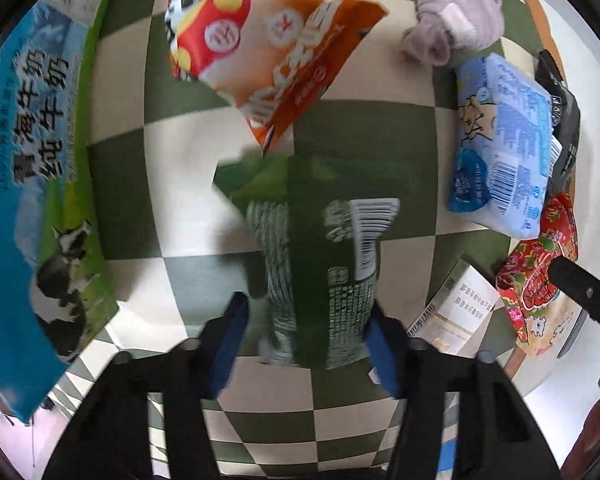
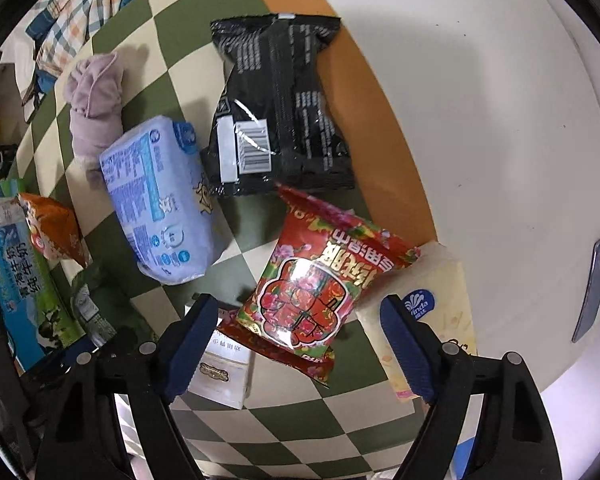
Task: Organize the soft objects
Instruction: 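Grasp the green snack bag with the left tool while the right tool grasps the red-gold bag, then carry both bags into the cardboard box and open both tools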
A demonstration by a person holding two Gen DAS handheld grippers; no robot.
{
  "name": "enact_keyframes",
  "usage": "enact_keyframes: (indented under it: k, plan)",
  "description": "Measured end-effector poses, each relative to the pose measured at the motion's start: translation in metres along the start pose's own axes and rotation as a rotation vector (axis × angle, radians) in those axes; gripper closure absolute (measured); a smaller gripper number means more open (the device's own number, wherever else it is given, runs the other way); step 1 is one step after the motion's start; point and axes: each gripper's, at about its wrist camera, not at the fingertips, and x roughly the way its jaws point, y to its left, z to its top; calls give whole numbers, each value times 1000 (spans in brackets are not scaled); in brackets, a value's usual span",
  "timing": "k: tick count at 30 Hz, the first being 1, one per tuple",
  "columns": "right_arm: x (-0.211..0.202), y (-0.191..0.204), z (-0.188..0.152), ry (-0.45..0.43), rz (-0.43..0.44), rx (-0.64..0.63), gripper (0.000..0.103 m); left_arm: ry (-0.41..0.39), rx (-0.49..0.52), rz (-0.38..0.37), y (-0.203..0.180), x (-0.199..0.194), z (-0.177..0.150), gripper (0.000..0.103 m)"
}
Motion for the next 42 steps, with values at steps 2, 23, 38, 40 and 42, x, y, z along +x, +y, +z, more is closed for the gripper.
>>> enact_keyframes:
  k: [2, 23, 38, 40, 42]
  plan:
    - [2, 4, -1, -3, -3, -4, 18, -1, -6, -8, 0, 7, -2, 59]
    - [14, 30, 8, 47, 77, 28, 41, -9, -10, 11, -13, -1, -4, 59]
    - [0, 25, -36, -40, 120, 37, 60, -88, 52, 43, -25, -33, -22, 70]
    - [-14, 17, -48, -53, 149, 23, 60, -112, 60, 21, -23, -49, -31, 70]
    - [-31, 6, -57, -66, 170, 0, 60, -144, 73, -13, -20, -71, -42, 70]
